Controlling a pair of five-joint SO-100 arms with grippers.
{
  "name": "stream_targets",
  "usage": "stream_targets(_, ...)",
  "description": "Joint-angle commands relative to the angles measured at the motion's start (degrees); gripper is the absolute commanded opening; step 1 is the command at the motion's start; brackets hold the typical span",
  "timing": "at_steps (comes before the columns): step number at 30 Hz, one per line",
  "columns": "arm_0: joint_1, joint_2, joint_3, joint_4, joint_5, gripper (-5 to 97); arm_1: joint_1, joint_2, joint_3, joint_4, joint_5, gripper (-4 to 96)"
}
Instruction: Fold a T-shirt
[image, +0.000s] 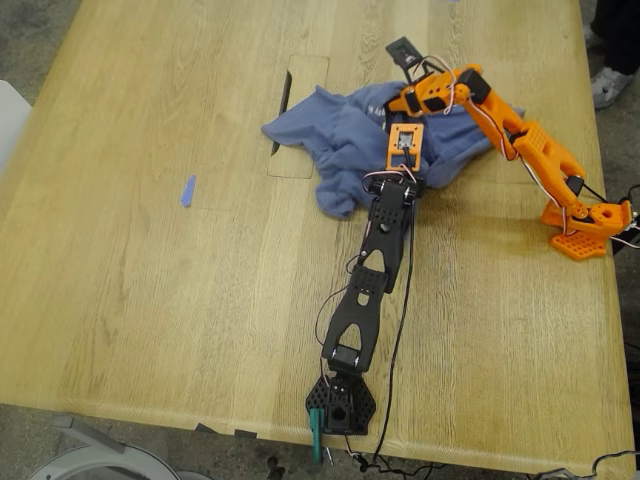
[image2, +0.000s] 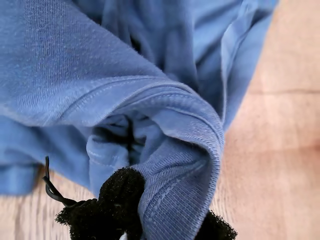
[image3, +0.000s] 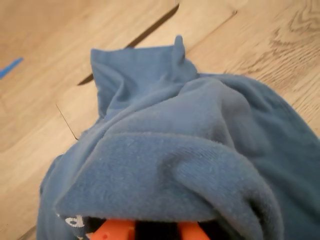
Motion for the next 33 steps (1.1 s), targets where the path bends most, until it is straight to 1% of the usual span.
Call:
stream_targets(1,-0.8,14.3,-1.7,1.2,-1.0,0,0.6,7.1,-1.1,-1.4,-0.7,-0.1)
stream_targets(9,-0.6,20.3,-1.7,2.0,-0.8,0,-0.5,10.5,-1.1,-4.8,-0.8,-0.1)
stream_targets(18,-1.8,28.3,-1.7,4.0,-1.1,0,-3.3,13.9,-1.1,-13.3,-1.1,-0.1)
stream_targets(33,-5.6,39.4,-1.5,3.2,-1.6,0,-5.4,22.2,-1.1,-16.8,-1.4,-0.1)
